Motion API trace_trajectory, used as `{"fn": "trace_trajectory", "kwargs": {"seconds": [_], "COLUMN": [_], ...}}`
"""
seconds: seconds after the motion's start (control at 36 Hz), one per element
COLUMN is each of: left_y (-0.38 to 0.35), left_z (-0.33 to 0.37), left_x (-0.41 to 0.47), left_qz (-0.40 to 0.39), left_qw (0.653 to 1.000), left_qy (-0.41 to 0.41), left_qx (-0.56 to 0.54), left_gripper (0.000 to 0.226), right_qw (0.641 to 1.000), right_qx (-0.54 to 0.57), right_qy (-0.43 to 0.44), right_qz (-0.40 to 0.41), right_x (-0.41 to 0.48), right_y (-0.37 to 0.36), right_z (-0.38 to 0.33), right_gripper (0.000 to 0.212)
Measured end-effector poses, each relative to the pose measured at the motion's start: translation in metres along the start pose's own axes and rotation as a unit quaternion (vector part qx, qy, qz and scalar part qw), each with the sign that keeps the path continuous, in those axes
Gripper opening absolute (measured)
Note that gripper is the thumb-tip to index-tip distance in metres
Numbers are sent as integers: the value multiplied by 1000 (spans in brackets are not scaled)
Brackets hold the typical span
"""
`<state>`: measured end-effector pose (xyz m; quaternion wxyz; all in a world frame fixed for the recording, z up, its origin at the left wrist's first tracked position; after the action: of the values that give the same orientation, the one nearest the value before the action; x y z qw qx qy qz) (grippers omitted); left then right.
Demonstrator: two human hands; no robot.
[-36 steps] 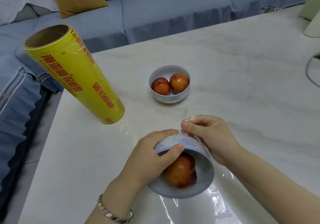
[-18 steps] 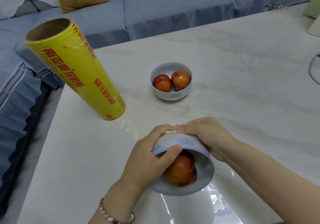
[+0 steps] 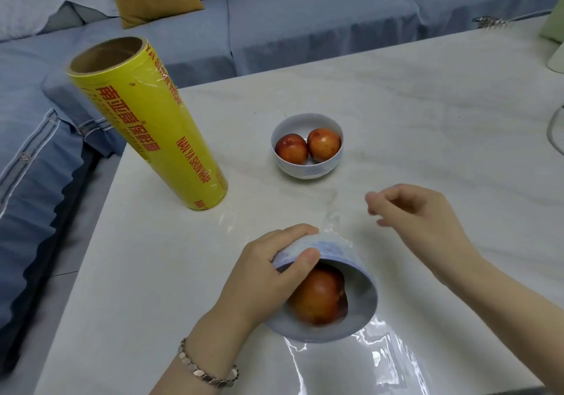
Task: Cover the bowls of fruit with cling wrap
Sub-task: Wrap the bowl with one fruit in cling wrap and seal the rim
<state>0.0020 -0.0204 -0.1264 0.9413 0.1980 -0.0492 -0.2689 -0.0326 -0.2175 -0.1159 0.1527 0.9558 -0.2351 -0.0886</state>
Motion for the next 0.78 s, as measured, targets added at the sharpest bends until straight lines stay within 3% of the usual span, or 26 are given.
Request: {"fn": "trace_trajectory", "kwargs": {"seconds": [0.06,0.11,0.19,0.31,0.5,0.67,0.78], "left_y": [-1,-1,0,1,-1,1,4], "left_z": [1,3,2,2,9,4,3], "left_x": [1,1,2,1,0,0,-1], "left_qz": [3,9,16,20,11,18,26], "left_qw": [1000,1000,1000,1000,1000,1000,999], "left_qy": [4,2,5,-1,-26,-23,-27], "left_qx": [-5,5,5,-13,4,-11,-19], "left_gripper": [35,26,23,23,25,26,26], "right_qw": [989,957,932,918,932,943,958], "right_qx": [-42,-96,-144,-184,-231,-166,-83], "right_qy": [144,273,315,332,225,140,75], "right_qz": [12,-35,-102,-113,-167,-251,-265], "right_x": [-18,-40,-56,-59,-49,-45,-38], "right_y": [6,-4,-23,-34,-47,-62,-65], "right_z": [-27,-44,-40,-39,-25,-18,-9], "right_gripper": [20,25,36,44,62,49,44]}}
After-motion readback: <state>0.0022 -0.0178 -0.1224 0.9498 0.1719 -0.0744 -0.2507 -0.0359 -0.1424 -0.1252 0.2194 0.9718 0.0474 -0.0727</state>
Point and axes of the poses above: each hand's wrist, its own x-axis towards the middle knuckle, its own y-axis out of the back of the hand, z = x × y, the point moved 8 cm from there along x, towards the middle knuckle, and after that the axes turned 3 degrees about -x, right-handed, at the moved point
